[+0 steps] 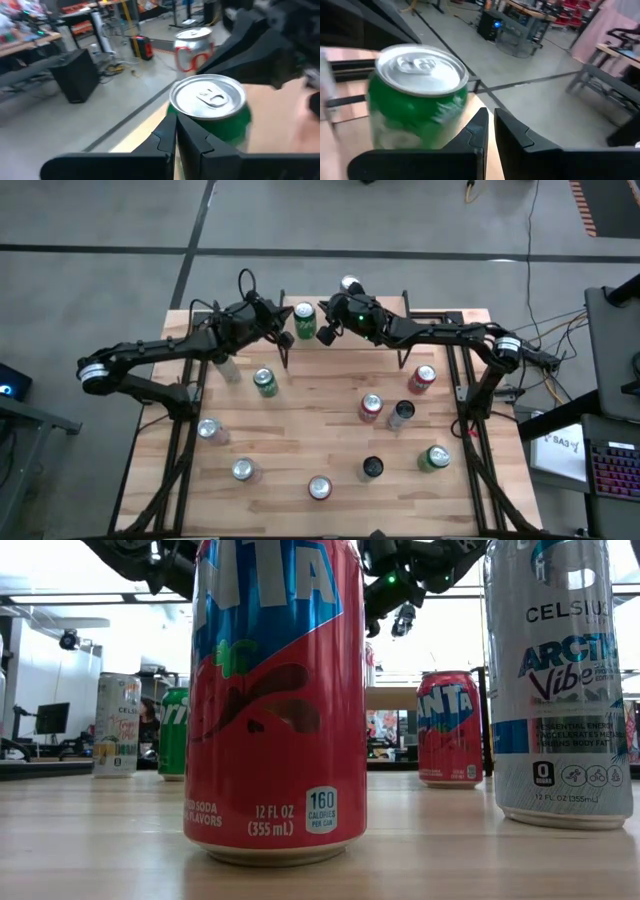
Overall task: Place canned beverage on shelf
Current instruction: Put the middle green soda can on the shelf
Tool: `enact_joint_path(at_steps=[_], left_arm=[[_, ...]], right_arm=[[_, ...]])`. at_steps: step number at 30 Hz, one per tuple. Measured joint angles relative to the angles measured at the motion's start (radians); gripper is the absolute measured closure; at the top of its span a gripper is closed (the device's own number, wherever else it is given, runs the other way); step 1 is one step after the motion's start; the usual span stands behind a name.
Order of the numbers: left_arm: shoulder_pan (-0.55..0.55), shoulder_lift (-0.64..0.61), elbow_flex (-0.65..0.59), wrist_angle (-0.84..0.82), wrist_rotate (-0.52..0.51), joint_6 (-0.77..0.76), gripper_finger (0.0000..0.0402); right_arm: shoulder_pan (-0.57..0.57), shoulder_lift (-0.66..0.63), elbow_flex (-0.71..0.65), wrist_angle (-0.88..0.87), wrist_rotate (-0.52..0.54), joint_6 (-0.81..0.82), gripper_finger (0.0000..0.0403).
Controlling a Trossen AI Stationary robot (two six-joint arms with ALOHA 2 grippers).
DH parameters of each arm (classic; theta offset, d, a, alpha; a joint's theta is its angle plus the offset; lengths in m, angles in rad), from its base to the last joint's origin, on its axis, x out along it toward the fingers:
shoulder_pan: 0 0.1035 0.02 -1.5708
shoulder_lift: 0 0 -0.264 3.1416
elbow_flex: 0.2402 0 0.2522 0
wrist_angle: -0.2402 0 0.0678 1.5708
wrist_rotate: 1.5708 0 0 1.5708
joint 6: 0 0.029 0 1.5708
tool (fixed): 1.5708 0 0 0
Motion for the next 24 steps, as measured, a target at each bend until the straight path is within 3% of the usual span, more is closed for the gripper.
enact_joint_path(at_steps=[17, 24], left_arm=[[-0.063, -0.045, 0.0, -0.119, 0.018, -0.143, 0.0401], [-0.079, -0.12, 0.0, -0.218, 0.015, -0.184, 0.0401]], right_arm=[[0.006, -0.002, 0.0, -0.008, -0.079, -0.002, 0.0381], [0.007, -0.002, 0.0, -0.008, -0.095, -0.013, 0.0381]])
